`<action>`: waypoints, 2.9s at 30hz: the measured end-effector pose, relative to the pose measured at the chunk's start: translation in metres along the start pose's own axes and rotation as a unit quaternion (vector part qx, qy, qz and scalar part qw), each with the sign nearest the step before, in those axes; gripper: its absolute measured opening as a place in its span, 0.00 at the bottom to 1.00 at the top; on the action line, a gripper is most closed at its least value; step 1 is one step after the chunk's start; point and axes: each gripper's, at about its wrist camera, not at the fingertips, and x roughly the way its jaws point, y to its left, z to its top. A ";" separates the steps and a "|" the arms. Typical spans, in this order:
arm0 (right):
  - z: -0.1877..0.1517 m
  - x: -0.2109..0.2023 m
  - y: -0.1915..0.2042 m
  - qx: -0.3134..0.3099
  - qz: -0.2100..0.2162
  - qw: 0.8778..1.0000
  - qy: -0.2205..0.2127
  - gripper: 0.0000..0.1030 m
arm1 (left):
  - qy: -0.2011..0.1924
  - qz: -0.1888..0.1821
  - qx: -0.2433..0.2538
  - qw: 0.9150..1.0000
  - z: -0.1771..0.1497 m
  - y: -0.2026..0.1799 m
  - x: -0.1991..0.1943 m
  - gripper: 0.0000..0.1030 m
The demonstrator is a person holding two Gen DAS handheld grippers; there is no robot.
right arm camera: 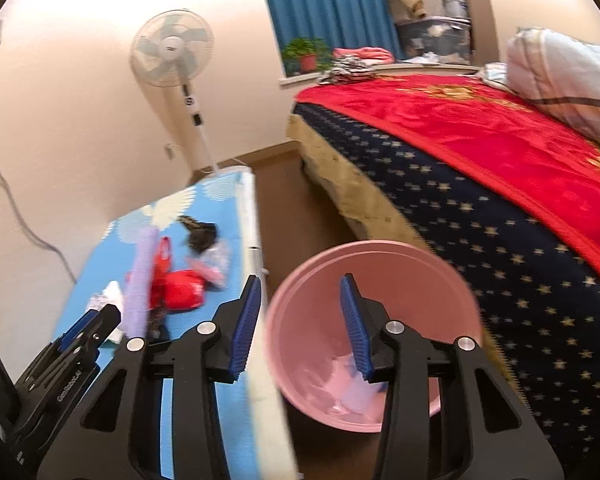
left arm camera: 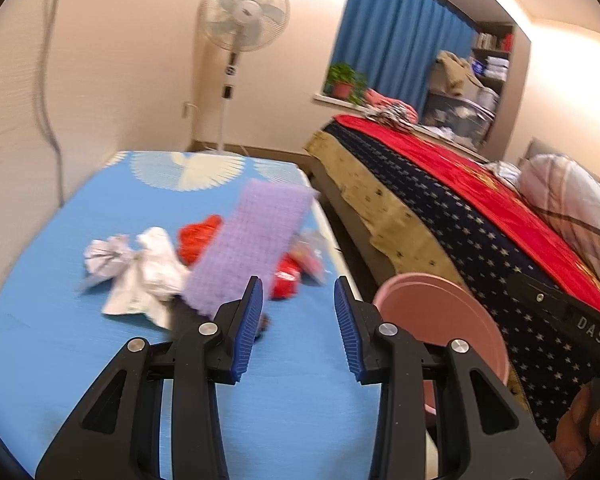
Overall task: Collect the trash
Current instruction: 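Grasp the lavender foam net with the right tool while the left tool grasps crumpled white paper, then carry the lavender net and white paper over the pink bucket with both tools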
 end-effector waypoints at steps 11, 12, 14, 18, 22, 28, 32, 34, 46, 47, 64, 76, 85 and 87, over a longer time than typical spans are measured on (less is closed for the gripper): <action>-0.004 0.035 0.054 -0.013 0.070 0.997 0.006 0.36 | -0.047 0.109 -0.040 0.992 0.007 0.062 -0.003 0.35; -0.003 0.041 0.060 -0.013 0.078 0.997 0.009 0.36 | -0.047 0.117 -0.043 0.991 0.007 0.066 -0.002 0.35; -0.004 0.050 0.068 -0.013 0.089 0.996 0.014 0.36 | -0.042 0.131 -0.048 0.989 0.006 0.076 0.003 0.35; -0.005 0.070 0.087 -0.018 0.111 0.993 0.028 0.36 | -0.037 0.155 -0.049 0.986 0.006 0.091 0.015 0.35; -0.007 0.088 0.101 -0.020 0.128 0.991 0.043 0.37 | -0.029 0.175 -0.064 0.982 0.010 0.109 0.027 0.35; -0.015 0.120 0.115 -0.015 0.142 0.986 0.082 0.41 | -0.012 0.190 -0.078 0.979 0.016 0.128 0.048 0.37; -0.020 0.132 0.122 -0.016 0.142 0.985 0.095 0.41 | -0.002 0.190 -0.086 0.978 0.017 0.132 0.057 0.37; -0.021 0.136 0.125 -0.017 0.142 0.985 0.100 0.39 | -0.002 0.187 -0.082 0.979 0.019 0.131 0.060 0.37; -0.017 0.124 0.129 -0.040 0.149 0.984 0.089 0.07 | 0.035 0.167 -0.093 0.981 0.015 0.140 0.076 0.10; -0.017 0.122 0.128 -0.040 0.150 0.984 0.087 0.07 | 0.033 0.168 -0.093 0.981 0.015 0.140 0.073 0.08; 0.003 0.049 0.125 -0.068 0.148 0.986 0.021 0.06 | -0.027 0.133 -0.070 0.988 0.032 0.115 0.016 0.05; 0.005 0.009 0.088 -0.067 0.096 0.993 -0.005 0.06 | -0.036 0.092 -0.044 0.994 0.026 0.084 -0.019 0.05; 0.008 -0.017 0.056 -0.055 0.068 0.996 -0.018 0.06 | -0.037 0.058 -0.012 0.998 0.024 0.054 -0.031 0.05; 0.009 -0.021 0.050 -0.052 0.061 0.997 -0.020 0.06 | -0.036 0.051 -0.009 0.998 0.023 0.049 -0.032 0.05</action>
